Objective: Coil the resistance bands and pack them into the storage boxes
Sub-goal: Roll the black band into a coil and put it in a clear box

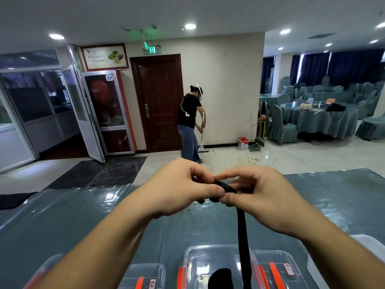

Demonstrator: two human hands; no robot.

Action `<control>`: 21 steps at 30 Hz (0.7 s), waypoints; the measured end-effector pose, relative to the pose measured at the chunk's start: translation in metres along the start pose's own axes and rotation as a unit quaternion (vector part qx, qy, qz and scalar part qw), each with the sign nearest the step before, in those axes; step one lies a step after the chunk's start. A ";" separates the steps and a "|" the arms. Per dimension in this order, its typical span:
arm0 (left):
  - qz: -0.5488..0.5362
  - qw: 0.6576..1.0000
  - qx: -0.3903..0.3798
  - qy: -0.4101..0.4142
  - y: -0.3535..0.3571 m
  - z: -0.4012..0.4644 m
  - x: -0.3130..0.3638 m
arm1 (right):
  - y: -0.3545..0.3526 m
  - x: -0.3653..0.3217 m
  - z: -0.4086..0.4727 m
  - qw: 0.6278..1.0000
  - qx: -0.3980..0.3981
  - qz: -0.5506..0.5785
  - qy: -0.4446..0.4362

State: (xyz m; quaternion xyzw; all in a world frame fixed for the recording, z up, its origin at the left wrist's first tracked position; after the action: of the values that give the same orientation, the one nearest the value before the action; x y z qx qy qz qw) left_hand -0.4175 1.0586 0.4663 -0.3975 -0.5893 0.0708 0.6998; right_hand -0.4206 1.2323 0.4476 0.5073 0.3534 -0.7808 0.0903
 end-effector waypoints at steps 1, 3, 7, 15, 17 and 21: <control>0.001 1.000 0.010 0.016 -0.001 -0.001 0.002 | -0.002 0.002 0.000 0.999 0.019 0.031 -0.001; -0.059 0.994 0.064 0.059 -0.002 -0.003 0.006 | -0.006 0.004 0.001 0.992 0.091 0.088 -0.025; -0.305 0.934 0.150 0.111 0.011 0.003 0.002 | -0.002 0.003 0.000 0.968 0.172 0.159 -0.092; -0.170 0.984 0.047 0.035 0.007 0.000 -0.004 | -0.010 -0.012 -0.004 0.995 0.093 0.014 -0.025; -0.084 0.996 0.006 0.027 0.001 -0.003 -0.002 | -0.010 -0.018 -0.005 0.998 0.040 -0.056 -0.008; -0.190 0.975 0.073 0.089 -0.001 -0.004 0.000 | -0.013 -0.017 -0.007 0.991 0.115 0.036 -0.061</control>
State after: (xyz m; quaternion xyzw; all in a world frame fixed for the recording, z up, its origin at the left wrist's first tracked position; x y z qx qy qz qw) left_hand -0.4149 1.0558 0.4670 -0.2310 -0.5827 -0.0566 0.7771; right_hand -0.4140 1.2423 0.4670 0.4783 0.2372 -0.8417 0.0806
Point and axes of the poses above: each hand's wrist, its own z-axis towards the middle knuckle, its own y-axis out of the palm, x = y × z, the point moved 5 cm from there along z, towards the middle knuckle, and after that the axes turned 15 degrees about -x, right-handed, at the moved point
